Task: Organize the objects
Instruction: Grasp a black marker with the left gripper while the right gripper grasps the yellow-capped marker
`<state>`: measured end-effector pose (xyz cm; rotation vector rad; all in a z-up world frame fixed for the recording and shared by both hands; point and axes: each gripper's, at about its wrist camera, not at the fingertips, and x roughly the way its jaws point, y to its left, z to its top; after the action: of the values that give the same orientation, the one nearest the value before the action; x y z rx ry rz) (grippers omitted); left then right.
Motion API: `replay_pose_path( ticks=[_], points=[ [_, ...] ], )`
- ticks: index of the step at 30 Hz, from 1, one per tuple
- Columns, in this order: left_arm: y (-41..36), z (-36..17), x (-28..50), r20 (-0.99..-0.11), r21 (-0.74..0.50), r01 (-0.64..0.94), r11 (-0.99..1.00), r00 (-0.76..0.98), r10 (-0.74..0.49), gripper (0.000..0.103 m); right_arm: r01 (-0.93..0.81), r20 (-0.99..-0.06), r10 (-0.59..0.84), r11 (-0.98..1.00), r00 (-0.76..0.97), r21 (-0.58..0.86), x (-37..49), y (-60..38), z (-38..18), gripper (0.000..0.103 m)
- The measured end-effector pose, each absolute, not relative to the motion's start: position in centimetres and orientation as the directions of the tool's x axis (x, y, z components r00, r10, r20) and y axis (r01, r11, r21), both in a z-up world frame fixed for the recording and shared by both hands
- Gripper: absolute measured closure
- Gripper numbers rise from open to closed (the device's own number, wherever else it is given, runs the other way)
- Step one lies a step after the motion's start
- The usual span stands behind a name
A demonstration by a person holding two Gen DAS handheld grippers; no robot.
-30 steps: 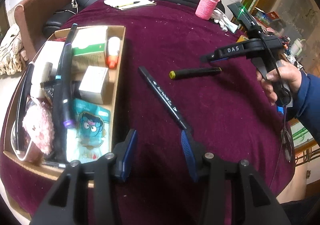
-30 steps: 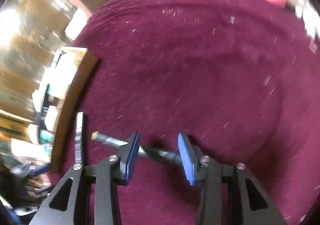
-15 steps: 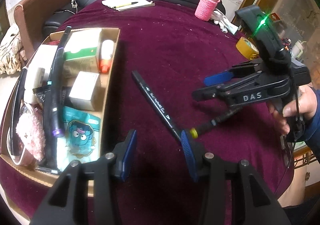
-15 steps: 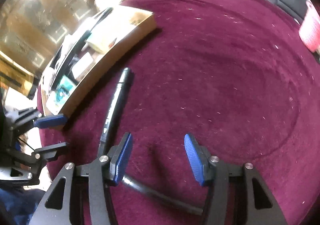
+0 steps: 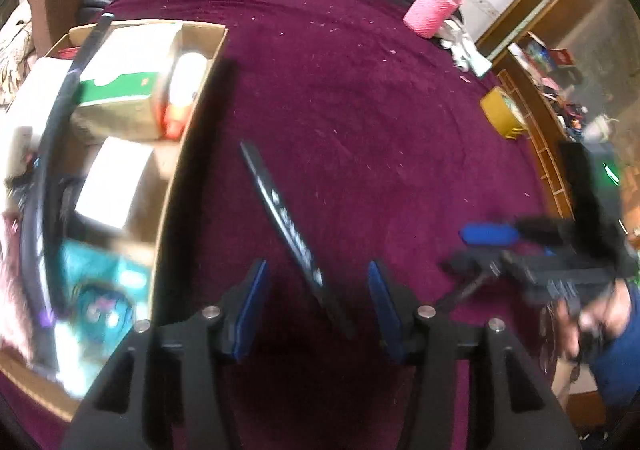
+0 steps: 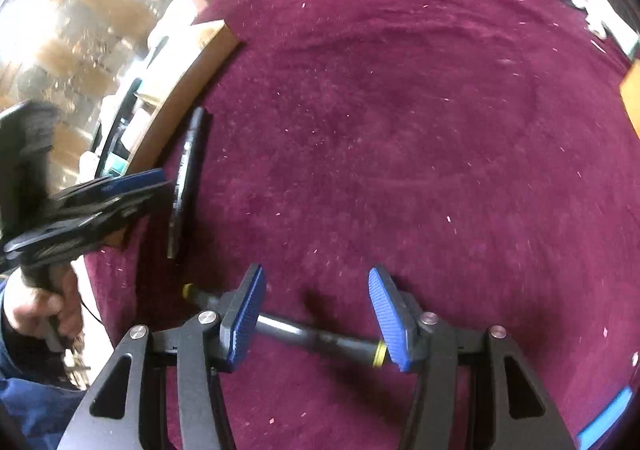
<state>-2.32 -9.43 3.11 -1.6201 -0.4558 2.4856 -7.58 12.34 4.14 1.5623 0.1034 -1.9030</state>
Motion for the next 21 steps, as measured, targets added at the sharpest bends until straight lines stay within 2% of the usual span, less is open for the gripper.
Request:
replay_pose_path(
  ticks=[3, 5, 7, 9, 15, 20, 21],
  points=[
    [-9.0, 2.0, -4.0, -0.895, -0.284, 0.096, -0.954, -0.385, 0.227, 0.053, 0.53, -0.886, -0.453, -0.779, -0.103, 0.336, -6.7, 12.9, 5.3, 0.043],
    [-8.8, 1.7, -4.8, -0.896, -0.265, 0.113, -0.958, -0.396, 0.201, 0.06, 0.558, -0.89, -0.44, -0.771, -0.119, 0.307, -6.0, 12.7, 5.8, 0.041],
    [-8.1, 1.6, -5.5, -0.905, -0.198, 0.089, -0.976, -0.399, 0.147, 0.081, 0.604, -0.897, -0.426, -0.749, -0.121, 0.274, -5.2, 12.3, 6.2, 0.04],
    [-7.5, 1.5, -5.7, -0.904, -0.188, 0.048, -0.981, -0.398, 0.154, 0.085, 0.648, -0.9, -0.421, -0.717, -0.11, 0.256, -4.5, 12.0, 6.5, 0.04],
    [-4.7, 1.7, -3.4, -0.911, -0.1, -0.148, -0.984, -0.384, 0.15, 0.087, 0.799, -0.929, -0.358, -0.583, -0.09, 0.147, -2.9, 9.9, 6.1, 0.033],
    [-4.0, 1.7, -1.5, -0.914, -0.066, -0.202, -0.977, -0.381, 0.14, 0.088, 0.857, -0.959, -0.276, -0.508, -0.072, 0.082, -3.2, 8.2, 3.9, 0.034],
    [-4.2, 1.7, -1.5, -0.912, -0.075, -0.194, -0.978, -0.382, 0.146, 0.088, 0.856, -0.963, -0.26, -0.511, -0.067, 0.078, -3.2, 8.0, 3.5, 0.038]
  ],
)
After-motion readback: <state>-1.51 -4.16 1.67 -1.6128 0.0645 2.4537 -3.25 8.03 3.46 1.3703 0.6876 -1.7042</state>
